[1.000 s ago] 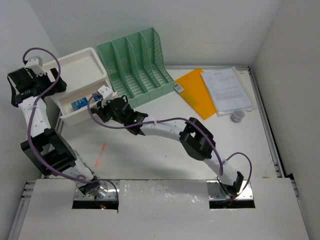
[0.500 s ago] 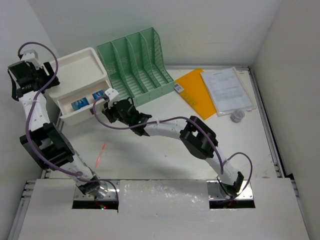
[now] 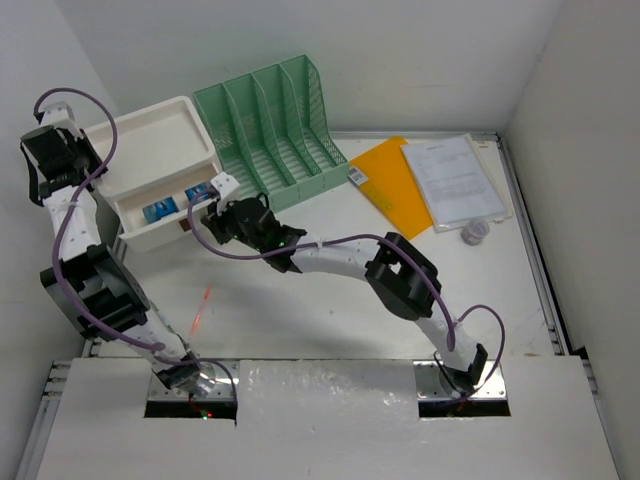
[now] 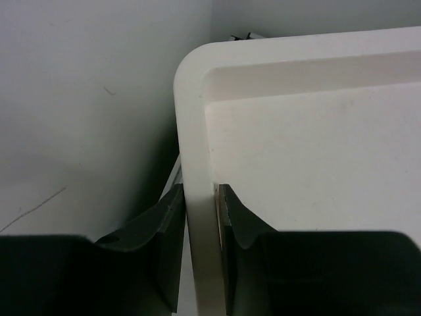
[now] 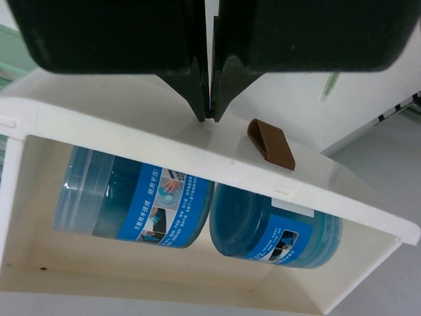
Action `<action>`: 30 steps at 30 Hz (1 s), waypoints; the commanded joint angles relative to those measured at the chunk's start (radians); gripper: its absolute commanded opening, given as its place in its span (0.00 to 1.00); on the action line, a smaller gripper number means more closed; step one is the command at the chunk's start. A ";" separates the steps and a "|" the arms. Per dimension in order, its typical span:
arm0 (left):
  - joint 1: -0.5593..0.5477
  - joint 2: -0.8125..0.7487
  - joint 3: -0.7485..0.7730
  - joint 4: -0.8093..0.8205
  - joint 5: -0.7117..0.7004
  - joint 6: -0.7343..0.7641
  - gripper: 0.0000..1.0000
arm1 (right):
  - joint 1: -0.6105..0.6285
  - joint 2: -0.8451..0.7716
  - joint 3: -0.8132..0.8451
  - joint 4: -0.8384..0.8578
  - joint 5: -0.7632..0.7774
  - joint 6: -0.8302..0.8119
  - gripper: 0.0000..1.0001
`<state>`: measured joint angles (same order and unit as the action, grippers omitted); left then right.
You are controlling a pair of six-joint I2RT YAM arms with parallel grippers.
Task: Organize the desk
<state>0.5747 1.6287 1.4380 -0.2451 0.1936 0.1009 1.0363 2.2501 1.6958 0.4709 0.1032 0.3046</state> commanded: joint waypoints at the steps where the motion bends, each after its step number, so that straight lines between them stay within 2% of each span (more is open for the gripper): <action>1: -0.016 -0.041 -0.070 -0.137 0.125 0.011 0.00 | -0.001 -0.032 0.024 0.072 0.012 0.022 0.00; 10: -0.016 -0.090 -0.099 -0.244 0.247 0.019 0.00 | -0.001 0.019 0.084 0.127 0.035 0.024 0.00; 15: -0.016 -0.050 -0.010 -0.307 0.273 0.034 0.00 | -0.001 0.043 0.166 0.132 0.049 -0.022 0.00; 20: -0.016 0.019 0.079 -0.352 0.293 0.036 0.00 | -0.001 0.092 0.269 0.075 0.127 -0.091 0.00; 25: -0.016 0.051 0.101 -0.375 0.323 0.049 0.00 | -0.004 0.173 0.318 0.057 0.162 -0.137 0.00; 30: -0.016 0.040 0.085 -0.378 0.334 0.060 0.00 | -0.024 0.268 0.461 0.038 0.182 -0.148 0.00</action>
<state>0.5846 1.6569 1.5391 -0.4267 0.3035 0.1505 1.0477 2.4760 2.0762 0.4709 0.2272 0.1883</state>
